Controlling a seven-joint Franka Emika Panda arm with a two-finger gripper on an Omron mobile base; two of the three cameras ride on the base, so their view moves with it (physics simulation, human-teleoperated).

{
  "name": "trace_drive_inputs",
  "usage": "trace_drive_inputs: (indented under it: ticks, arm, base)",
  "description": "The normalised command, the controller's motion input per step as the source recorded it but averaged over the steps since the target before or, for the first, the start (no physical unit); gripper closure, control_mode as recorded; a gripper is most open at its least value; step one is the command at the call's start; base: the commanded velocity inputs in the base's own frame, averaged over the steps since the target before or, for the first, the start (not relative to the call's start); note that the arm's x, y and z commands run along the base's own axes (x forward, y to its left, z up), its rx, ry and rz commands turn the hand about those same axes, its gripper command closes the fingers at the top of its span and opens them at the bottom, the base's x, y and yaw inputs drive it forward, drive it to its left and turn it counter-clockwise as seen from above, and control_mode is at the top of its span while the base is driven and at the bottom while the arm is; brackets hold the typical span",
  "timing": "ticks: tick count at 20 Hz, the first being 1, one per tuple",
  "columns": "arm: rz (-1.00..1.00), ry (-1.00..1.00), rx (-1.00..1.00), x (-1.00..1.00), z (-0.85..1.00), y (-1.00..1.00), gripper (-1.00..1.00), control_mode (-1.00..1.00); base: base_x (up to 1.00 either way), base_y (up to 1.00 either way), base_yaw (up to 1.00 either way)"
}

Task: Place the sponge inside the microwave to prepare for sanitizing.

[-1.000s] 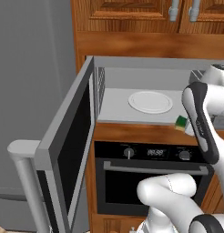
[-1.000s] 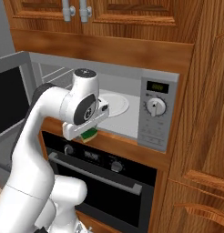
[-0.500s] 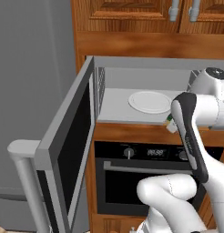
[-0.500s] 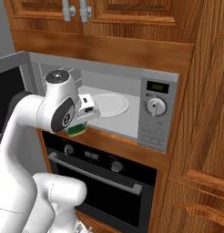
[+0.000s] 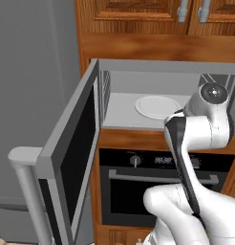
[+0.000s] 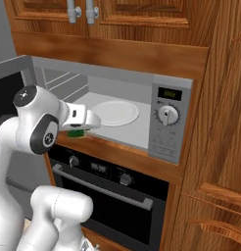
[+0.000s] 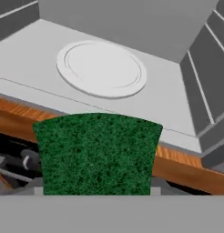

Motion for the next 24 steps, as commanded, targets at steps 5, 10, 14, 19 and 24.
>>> trace_drive_inputs:
  ticks: [5, 10, 14, 19, 24]
  arm:
    - [-0.5, -0.33, 0.21, -0.02, 0.22, 0.01, 1.0, -1.0]
    - [-0.32, -0.13, 0.29, 0.0, 0.23, 0.0, 1.0, -1.0]
    - [-0.03, 0.0, 0.03, 0.0, 0.02, 0.0, 1.0, -1.0]
    - [0.02, 0.0, 0.0, 0.11, 0.0, -0.03, 1.0, -1.0]
    - [0.17, -0.06, 0.0, 0.18, 0.0, -0.1, 1.0, -1.0]
  base:
    - [0.0, 0.0, 0.0]
    - [0.0, 0.0, 0.0]
    - [0.0, 0.0, 0.0]
    - [0.0, 0.0, 0.0]
    - [0.0, 0.0, 0.0]
